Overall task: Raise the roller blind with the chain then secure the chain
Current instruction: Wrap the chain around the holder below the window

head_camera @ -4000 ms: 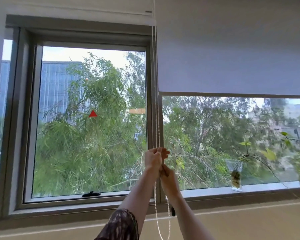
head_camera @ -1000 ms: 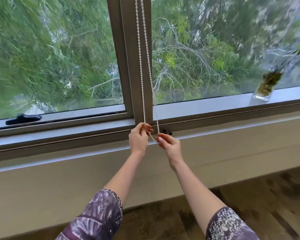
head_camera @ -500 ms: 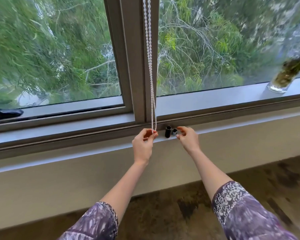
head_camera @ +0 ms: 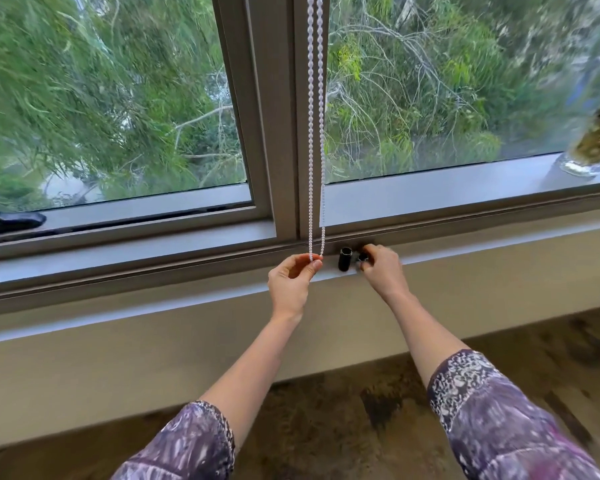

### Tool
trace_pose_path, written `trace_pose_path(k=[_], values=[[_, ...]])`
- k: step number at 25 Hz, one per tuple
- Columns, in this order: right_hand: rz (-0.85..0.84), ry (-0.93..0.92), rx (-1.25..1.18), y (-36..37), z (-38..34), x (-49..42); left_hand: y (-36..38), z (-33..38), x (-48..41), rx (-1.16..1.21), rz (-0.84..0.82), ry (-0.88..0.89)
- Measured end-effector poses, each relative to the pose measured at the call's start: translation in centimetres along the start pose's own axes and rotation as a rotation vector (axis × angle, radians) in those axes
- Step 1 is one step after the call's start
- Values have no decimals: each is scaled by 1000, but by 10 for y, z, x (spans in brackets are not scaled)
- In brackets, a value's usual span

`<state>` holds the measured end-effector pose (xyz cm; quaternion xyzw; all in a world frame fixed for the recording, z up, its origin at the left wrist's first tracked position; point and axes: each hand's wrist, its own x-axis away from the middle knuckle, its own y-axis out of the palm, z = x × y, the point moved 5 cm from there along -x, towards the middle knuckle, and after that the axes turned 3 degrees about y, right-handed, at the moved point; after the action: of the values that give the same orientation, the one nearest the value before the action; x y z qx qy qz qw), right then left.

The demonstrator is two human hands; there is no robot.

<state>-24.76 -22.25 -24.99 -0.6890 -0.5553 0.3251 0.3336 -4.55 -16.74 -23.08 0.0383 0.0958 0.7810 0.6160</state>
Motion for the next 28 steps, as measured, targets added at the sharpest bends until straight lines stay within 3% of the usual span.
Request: trace_pose_path(k=[5,12,18,28], values=[[118,-33,-267,-29,-8,22,1,-1,-5,87,69,-74],[-11,-280,-462,-51,-64,67,6,-1,0,48,24,-93],[16,-447,-336,-51,-89,82,5,3,13,-41,-3,5],[4,-485,-49,-34,-90,81,3,2,27,-140,-18,75]])
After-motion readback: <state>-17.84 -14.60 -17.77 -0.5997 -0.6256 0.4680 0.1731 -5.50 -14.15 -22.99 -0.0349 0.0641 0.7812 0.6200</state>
